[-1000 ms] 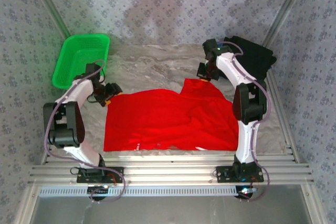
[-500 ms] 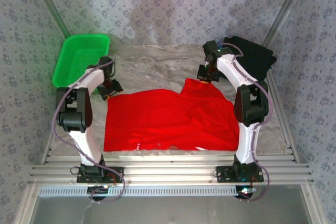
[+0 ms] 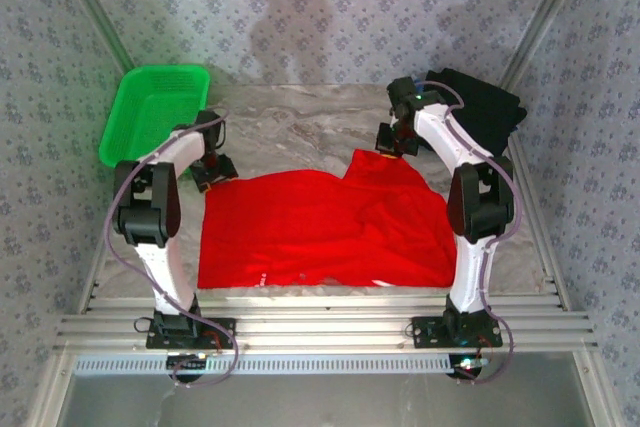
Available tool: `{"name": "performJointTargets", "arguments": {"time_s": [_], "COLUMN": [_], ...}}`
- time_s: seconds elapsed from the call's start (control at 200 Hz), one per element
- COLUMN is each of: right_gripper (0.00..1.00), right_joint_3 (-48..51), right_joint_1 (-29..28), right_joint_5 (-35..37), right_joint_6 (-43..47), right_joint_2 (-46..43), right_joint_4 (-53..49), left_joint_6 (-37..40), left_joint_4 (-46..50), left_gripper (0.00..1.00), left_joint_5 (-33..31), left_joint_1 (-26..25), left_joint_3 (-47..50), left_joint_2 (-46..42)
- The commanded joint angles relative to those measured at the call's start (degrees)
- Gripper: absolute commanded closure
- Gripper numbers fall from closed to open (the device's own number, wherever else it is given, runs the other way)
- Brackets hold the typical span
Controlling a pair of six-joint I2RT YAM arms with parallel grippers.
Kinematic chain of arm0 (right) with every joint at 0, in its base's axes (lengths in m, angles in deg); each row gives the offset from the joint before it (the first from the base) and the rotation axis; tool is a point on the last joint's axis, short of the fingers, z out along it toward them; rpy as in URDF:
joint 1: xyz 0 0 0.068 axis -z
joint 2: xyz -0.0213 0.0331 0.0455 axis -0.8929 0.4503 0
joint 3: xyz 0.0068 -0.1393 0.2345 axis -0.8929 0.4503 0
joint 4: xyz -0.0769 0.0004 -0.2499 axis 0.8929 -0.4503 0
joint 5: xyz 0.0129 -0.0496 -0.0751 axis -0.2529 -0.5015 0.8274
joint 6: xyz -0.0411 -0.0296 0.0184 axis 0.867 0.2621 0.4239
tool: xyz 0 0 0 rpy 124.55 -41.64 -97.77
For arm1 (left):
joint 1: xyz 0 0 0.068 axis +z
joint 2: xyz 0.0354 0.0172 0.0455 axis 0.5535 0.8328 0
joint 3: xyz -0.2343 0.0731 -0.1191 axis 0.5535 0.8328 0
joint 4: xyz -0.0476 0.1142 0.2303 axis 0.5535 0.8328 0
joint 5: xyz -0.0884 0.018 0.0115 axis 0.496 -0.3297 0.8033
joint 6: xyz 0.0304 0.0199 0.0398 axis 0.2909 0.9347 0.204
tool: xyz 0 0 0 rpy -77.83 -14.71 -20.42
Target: Fold and stack the t-shirts
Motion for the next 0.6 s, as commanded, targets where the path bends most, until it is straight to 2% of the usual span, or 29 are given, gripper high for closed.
{"name": "performJointTargets", "arguments": {"time_s": [0.0,0.27,0.445,0.6], "right_gripper": [1.0,1.0,1.0,1.0], "right_joint_3": [0.3,0.5,0.7,1.0], "right_joint_1": [0.2,0.1,0.1,0.1], "right_joint_5": [-0.8,-1.0,-1.1,-0.8], "right_joint_6": [1.0,1.0,1.0,1.3], "right_joint_2": [-1.7,-1.5,-1.6,-1.7], "right_joint_4": [-0.5,-0.5,-0.2,-0.2], "left_joint_6": [1.7,2.2,3.0,3.9], "left_joint_4": [3.2,3.8,4.0,5.1], "left_gripper": [0.38,0.4,0.57,0.67], "left_joint_5": [3.5,5.1,3.9,2.8], "left_joint_1": [-0.5,-0.6,-0.7,-0.3], "left_joint_3": [1.2,2.6,1.8,-1.7], "left_joint_2": [-1.1,-0.7,-0.1,0.3]}}
